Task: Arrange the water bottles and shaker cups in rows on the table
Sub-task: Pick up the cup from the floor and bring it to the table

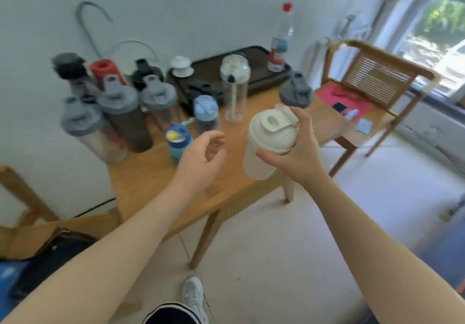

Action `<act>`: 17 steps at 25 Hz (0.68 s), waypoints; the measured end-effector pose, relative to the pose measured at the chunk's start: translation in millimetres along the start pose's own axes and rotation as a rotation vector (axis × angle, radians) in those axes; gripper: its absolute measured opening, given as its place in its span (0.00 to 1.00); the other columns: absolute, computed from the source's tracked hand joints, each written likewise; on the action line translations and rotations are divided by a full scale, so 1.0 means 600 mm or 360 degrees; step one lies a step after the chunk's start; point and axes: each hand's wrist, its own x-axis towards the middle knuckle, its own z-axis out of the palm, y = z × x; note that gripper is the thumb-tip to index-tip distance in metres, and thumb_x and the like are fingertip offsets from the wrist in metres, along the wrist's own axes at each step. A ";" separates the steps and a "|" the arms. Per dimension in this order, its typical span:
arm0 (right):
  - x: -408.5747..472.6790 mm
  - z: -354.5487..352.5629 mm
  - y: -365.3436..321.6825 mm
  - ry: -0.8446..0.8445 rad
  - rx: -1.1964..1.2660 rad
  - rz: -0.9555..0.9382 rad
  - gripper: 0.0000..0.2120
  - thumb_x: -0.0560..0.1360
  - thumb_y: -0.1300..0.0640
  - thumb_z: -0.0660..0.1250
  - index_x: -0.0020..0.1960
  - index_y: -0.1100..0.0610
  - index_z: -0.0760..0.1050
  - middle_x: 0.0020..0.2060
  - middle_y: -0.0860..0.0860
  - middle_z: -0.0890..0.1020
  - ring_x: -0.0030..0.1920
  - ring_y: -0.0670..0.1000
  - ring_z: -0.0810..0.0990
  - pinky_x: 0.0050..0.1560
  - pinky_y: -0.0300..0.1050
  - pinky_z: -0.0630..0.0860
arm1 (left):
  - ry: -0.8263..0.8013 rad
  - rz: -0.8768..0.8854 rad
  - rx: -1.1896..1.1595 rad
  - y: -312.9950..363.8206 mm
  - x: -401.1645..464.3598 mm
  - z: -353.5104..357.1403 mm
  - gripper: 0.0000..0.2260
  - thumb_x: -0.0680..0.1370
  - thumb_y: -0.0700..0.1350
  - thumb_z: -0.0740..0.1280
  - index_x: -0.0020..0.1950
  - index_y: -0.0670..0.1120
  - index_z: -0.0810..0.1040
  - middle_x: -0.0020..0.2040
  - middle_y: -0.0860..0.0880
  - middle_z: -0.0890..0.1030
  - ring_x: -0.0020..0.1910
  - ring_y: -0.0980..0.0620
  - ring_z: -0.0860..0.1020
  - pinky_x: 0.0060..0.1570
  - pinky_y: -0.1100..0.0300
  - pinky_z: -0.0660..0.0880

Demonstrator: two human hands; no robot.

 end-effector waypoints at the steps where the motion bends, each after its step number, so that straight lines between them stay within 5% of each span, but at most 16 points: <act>1: 0.014 0.024 -0.014 -0.0051 -0.0059 -0.0047 0.45 0.58 0.48 0.78 0.67 0.48 0.58 0.63 0.49 0.70 0.62 0.48 0.71 0.59 0.46 0.72 | 0.0120 0.0204 0.0327 -0.015 0.003 -0.037 0.12 0.74 0.40 0.65 0.57 0.45 0.74 0.51 0.48 0.78 0.46 0.52 0.77 0.47 0.64 0.74; 3: 0.039 0.073 -0.033 -0.0153 -0.0127 -0.0081 0.45 0.59 0.49 0.78 0.68 0.48 0.57 0.64 0.51 0.70 0.60 0.47 0.70 0.56 0.45 0.70 | 0.0225 0.0643 0.1159 -0.057 0.019 -0.096 0.15 0.70 0.42 0.68 0.56 0.43 0.75 0.49 0.43 0.79 0.46 0.43 0.78 0.42 0.53 0.77; 5: 0.055 0.121 -0.030 -0.0195 -0.0186 0.0002 0.45 0.60 0.50 0.78 0.69 0.47 0.56 0.66 0.51 0.67 0.59 0.47 0.69 0.55 0.46 0.70 | 0.0025 0.0521 0.1545 -0.102 0.044 -0.123 0.23 0.69 0.45 0.73 0.62 0.44 0.72 0.55 0.41 0.76 0.50 0.40 0.77 0.40 0.50 0.77; 8: 0.064 0.178 -0.004 -0.0203 -0.0256 0.0201 0.46 0.61 0.50 0.78 0.71 0.49 0.54 0.69 0.50 0.65 0.65 0.51 0.68 0.56 0.46 0.68 | -0.0326 -0.0168 0.1332 -0.151 0.090 -0.116 0.36 0.72 0.54 0.69 0.74 0.50 0.53 0.73 0.43 0.59 0.69 0.40 0.63 0.59 0.47 0.70; 10: 0.068 0.209 0.007 -0.0243 -0.0270 0.0253 0.46 0.61 0.51 0.78 0.71 0.49 0.54 0.69 0.50 0.64 0.64 0.50 0.68 0.55 0.45 0.67 | -0.0369 -0.0317 0.1019 -0.182 0.120 -0.107 0.43 0.70 0.55 0.71 0.75 0.52 0.47 0.75 0.45 0.55 0.71 0.41 0.60 0.62 0.47 0.68; 13: 0.073 0.243 0.010 -0.0326 -0.0301 0.0232 0.45 0.61 0.52 0.78 0.70 0.49 0.55 0.67 0.49 0.65 0.60 0.48 0.70 0.52 0.44 0.68 | -0.0305 -0.0362 0.0568 -0.202 0.150 -0.097 0.42 0.69 0.49 0.73 0.74 0.53 0.50 0.72 0.45 0.62 0.67 0.42 0.67 0.60 0.49 0.70; 17: 0.074 0.280 0.006 -0.0374 -0.0364 0.0247 0.44 0.61 0.53 0.77 0.70 0.51 0.55 0.66 0.49 0.65 0.57 0.46 0.70 0.50 0.44 0.69 | -0.0219 -0.0243 0.0607 -0.222 0.144 -0.121 0.33 0.68 0.45 0.71 0.70 0.50 0.60 0.66 0.46 0.70 0.61 0.45 0.72 0.50 0.53 0.73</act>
